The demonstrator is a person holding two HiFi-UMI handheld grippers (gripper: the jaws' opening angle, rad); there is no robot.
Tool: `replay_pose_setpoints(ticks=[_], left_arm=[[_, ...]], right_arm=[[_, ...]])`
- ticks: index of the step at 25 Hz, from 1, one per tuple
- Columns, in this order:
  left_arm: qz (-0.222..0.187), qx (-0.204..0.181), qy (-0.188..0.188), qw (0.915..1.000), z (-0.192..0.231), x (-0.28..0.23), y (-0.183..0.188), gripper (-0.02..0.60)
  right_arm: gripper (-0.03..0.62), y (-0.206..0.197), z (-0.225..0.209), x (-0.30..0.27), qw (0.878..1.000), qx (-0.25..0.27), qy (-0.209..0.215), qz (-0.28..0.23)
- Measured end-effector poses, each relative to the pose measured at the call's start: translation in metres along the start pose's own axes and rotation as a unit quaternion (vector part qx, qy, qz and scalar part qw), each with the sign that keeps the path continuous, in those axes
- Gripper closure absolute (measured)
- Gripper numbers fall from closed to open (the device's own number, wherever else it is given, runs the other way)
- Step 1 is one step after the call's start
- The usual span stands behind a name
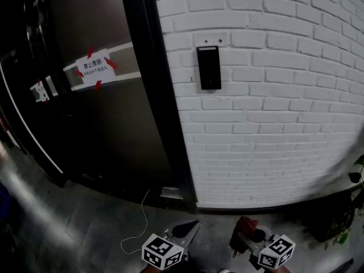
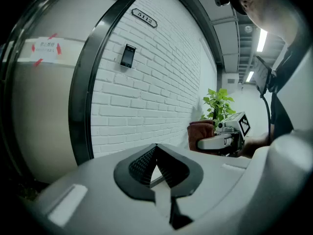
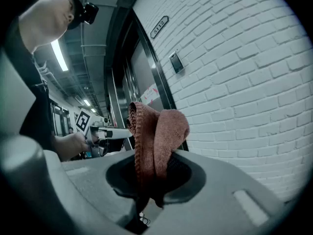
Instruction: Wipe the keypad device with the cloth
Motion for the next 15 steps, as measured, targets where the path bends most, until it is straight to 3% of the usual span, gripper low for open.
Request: replay_pose_setpoints(ticks=[6,12,15], left_arm=[[-0.005,-0.001,-0.018,0.9998,0.06,-0.006,0.01,0.565],[-0.006,-0.019,-0.07,0.9973,0.13,-0.018,0.036,0.565],[-0.002,-0.026,-0.106,0.994,0.156,-0.022,0.044,0.565]], right_arm=[[0.539,0.018,-0.002,-0.05,1.0,0.009,-0.026,0.001],[0.539,0.054,0.015,-0.108,0.998,-0.01,-0.065,-0.007],[0.539,0.044,0.012,-0.128,0.995,0.016,-0.098,-0.013]])
Point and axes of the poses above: the fingertips, and each gripper's own axes: x backward along the fingers, z to its left, y out of its top, the point moved 9 cm from there along x, backward along the fingers, and after that the axes turned 8 degrees about -y, right-handed, at the moved point
